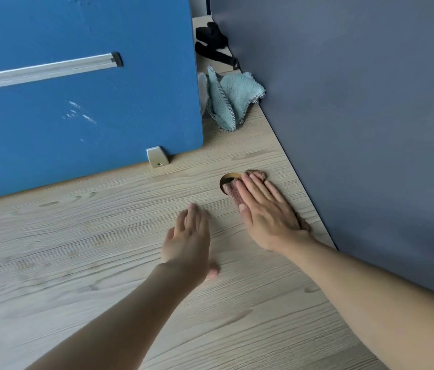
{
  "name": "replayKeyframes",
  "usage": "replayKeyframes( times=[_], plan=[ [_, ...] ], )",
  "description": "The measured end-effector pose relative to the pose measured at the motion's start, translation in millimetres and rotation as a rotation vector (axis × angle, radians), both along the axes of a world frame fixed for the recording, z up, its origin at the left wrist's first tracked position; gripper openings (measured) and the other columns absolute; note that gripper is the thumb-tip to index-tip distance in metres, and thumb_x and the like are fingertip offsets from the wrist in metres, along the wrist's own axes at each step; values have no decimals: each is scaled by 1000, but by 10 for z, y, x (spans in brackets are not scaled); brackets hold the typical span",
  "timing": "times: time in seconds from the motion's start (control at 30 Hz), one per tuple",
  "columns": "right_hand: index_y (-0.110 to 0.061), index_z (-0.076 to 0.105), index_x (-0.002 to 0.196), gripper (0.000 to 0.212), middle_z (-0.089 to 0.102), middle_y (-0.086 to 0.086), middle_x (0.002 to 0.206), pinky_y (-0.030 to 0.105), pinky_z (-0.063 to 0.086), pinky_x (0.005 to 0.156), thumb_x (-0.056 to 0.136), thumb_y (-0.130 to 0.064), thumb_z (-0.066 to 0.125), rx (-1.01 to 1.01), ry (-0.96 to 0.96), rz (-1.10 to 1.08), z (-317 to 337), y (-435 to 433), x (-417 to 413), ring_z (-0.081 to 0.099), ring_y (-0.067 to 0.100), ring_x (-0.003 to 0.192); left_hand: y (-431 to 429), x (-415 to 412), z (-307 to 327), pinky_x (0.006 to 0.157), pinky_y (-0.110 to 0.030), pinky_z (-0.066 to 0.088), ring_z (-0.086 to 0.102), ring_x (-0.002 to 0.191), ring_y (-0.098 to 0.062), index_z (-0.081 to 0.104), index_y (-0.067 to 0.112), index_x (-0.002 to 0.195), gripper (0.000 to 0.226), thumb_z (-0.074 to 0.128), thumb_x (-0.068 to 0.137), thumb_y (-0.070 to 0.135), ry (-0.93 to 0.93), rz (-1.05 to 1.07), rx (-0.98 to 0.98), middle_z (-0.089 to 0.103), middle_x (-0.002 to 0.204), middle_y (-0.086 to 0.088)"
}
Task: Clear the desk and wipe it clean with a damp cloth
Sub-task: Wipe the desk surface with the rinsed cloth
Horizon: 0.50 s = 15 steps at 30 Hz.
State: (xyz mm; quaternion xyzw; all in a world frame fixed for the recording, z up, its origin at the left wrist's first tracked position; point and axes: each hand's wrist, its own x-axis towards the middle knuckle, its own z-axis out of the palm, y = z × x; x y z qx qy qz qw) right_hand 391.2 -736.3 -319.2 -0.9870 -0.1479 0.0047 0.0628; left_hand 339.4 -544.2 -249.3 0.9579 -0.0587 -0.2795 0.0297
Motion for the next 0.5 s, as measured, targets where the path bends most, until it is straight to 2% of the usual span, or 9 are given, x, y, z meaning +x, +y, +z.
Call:
replayKeyframes(
  times=[0.13, 0.27, 0.3, 0.37, 0.43, 0.5],
  plan=[
    [-10, 23, 158, 63, 16, 10, 166, 44, 13, 125, 103, -39, 15, 22, -30, -164, 11, 246, -353, 13, 23, 154, -32, -26, 8, 122, -42, 11, -10, 152, -29, -12, 13, 157, 129, 82, 74, 43, -27, 8, 33, -19, 164, -8],
    [-18, 20, 159, 61, 10, 6, 168, 42, 9, 125, 104, -41, 13, 21, 50, 112, 87, 112, -647, 4, 18, 155, -63, 1, 40, 122, -43, 12, -9, 152, -31, -12, 11, 157, 131, 83, 73, 44, -5, -9, 51, -18, 164, -11],
    [-20, 20, 159, 60, 9, 4, 168, 41, 8, 125, 103, -40, 14, 10, 61, 126, 74, 35, -588, 4, 16, 155, -55, -3, 41, 122, -43, 11, -10, 152, -30, -13, 10, 157, 131, 82, 73, 45, -3, -8, 43, -18, 164, -11],
    [-21, 22, 159, 60, 12, 3, 168, 41, 8, 124, 102, -39, 16, 7, 33, 17, 37, -63, -394, 8, 16, 155, -29, -49, 41, 122, -41, 12, -9, 152, -29, -12, 10, 157, 126, 77, 77, 49, -26, -13, 37, -16, 165, -10],
    [-20, 26, 159, 62, 18, 5, 167, 41, 10, 124, 100, -38, 17, 7, 17, -104, 24, -50, -275, 13, 18, 154, 9, -170, 58, 119, -40, 21, 6, 150, -30, 0, 8, 156, 115, 71, 80, 57, -85, -55, 59, -1, 163, -13],
    [-18, 28, 158, 63, 19, 7, 166, 43, 13, 124, 100, -39, 16, -2, 17, -146, 24, 20, -331, 15, 21, 154, 29, -329, 83, 115, -41, 30, 15, 145, -30, 8, 9, 153, 110, 72, 79, 59, -44, -65, 36, 6, 158, -11]
  ],
)
